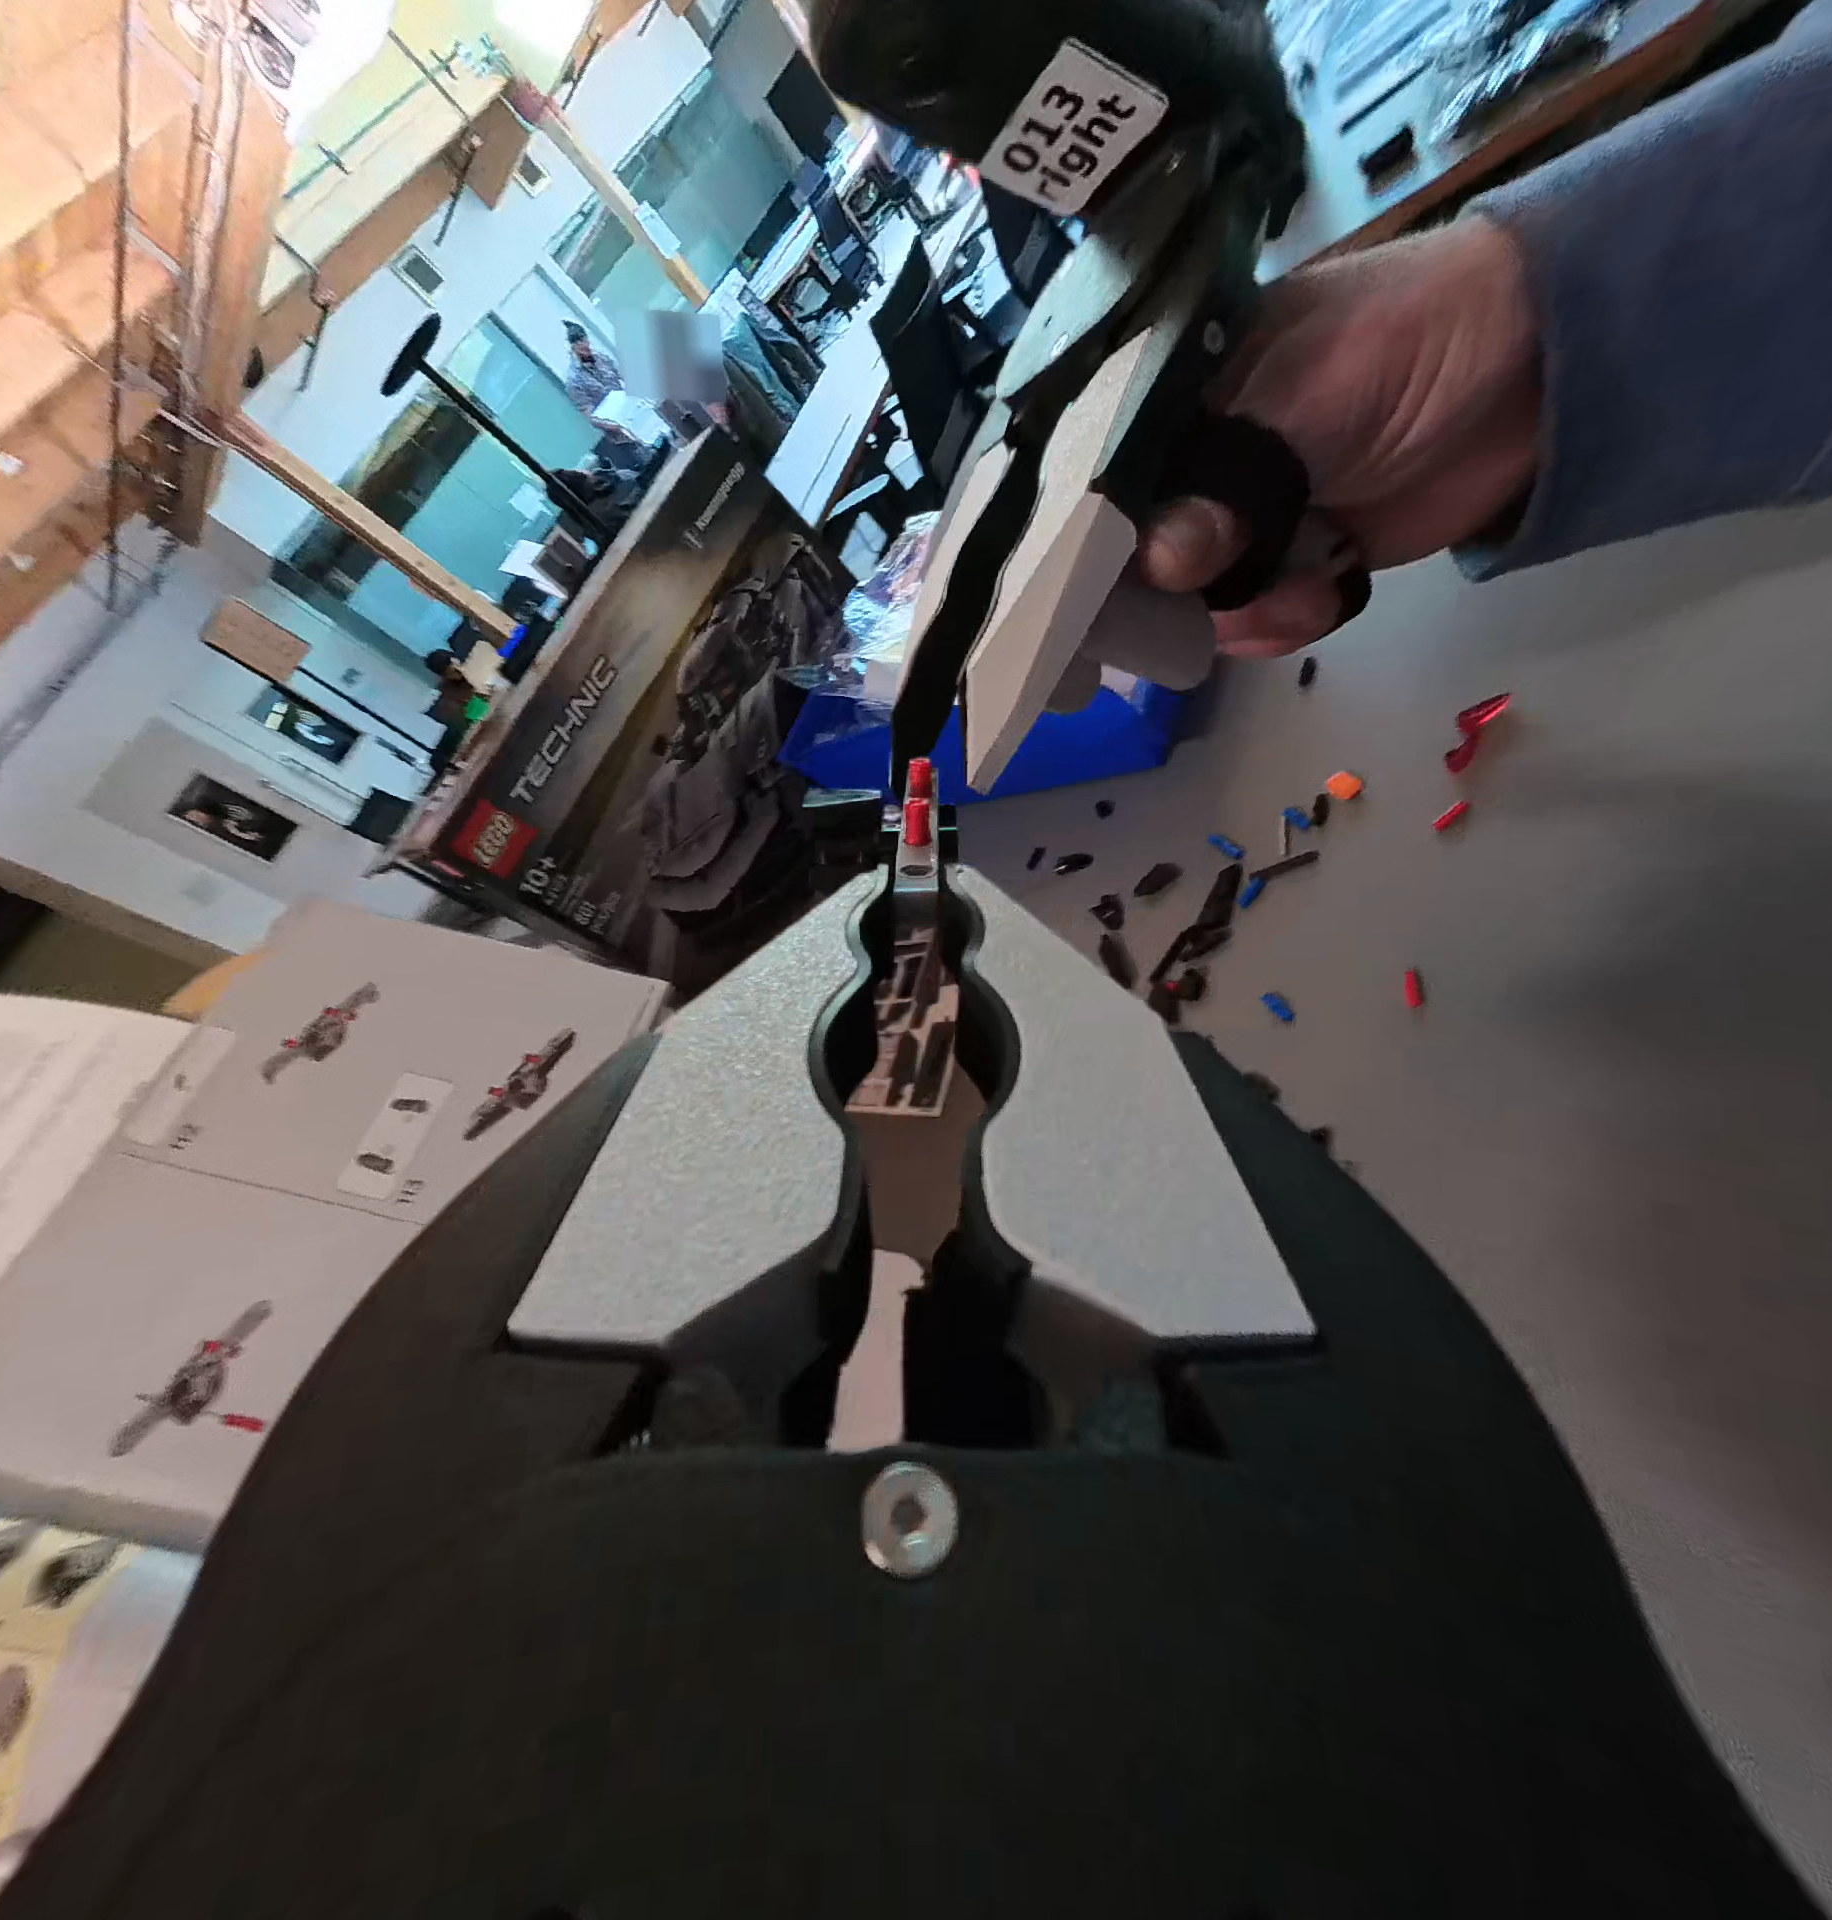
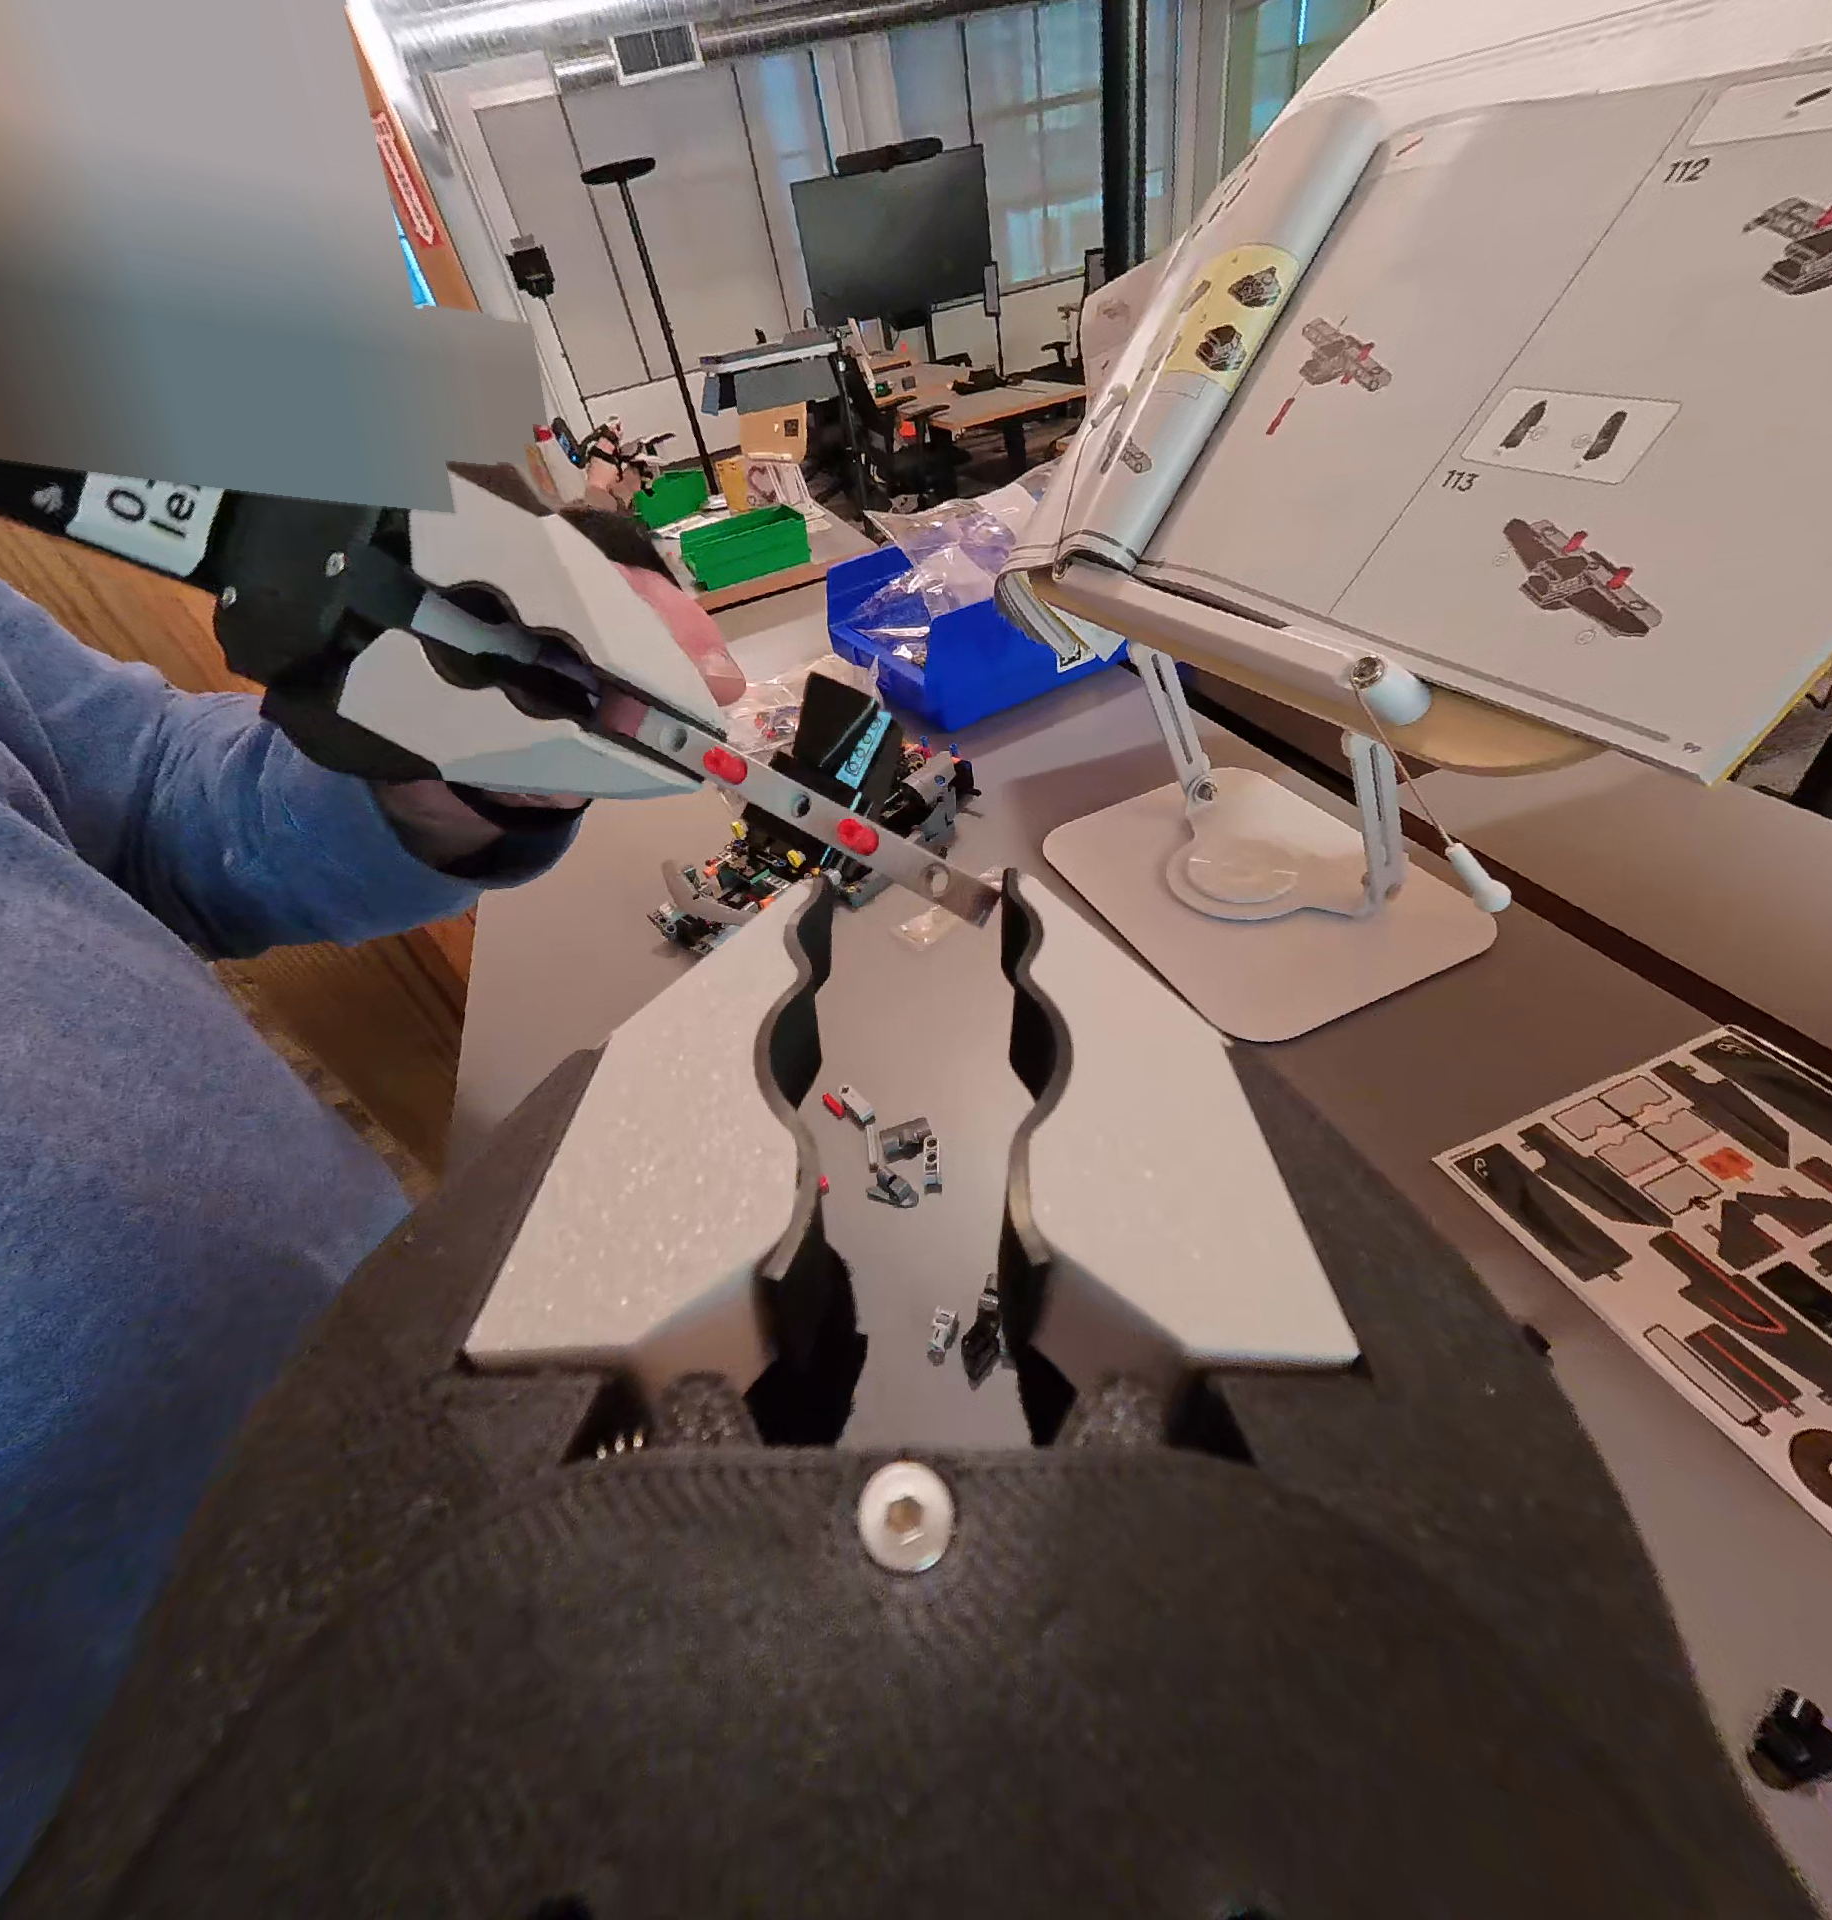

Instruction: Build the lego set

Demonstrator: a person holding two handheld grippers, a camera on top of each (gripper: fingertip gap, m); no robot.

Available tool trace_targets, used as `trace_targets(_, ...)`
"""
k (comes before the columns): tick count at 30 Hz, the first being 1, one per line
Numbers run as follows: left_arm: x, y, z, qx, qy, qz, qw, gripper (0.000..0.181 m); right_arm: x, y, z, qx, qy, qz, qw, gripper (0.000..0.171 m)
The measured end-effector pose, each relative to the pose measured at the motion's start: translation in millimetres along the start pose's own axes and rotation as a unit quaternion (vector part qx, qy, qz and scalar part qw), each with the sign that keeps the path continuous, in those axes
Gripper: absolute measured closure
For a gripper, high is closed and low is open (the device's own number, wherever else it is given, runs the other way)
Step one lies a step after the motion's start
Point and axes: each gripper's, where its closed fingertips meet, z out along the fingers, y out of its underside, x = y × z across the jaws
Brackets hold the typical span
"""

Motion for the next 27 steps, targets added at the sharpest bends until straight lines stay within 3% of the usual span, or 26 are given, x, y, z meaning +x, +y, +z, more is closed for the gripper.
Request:
trace_targets(4, 3.6, -0.4, 2.9, -0.012, -0.037, 0.079, 0.996, 0.175, 1.5, 0.4, -1.1, 0.002, 0.008, 0.002, 1.000, 0.139)
trace_targets(12, 10.2, -4.3, 5.8, -0.018, -0.061, 0.151, 0.987, 0.175, 1.7, -1.1, -2.0, 0.007, 0.007, 0.004, 1.000, 0.141)
trace_targets(27, 7.1, -0.7, 6.9, -0.018, -0.063, 0.135, 0.989, 0.176, 4.8, -1.6, 1.6, 0.008, 0.005, 0.007, 1.000, 0.141)
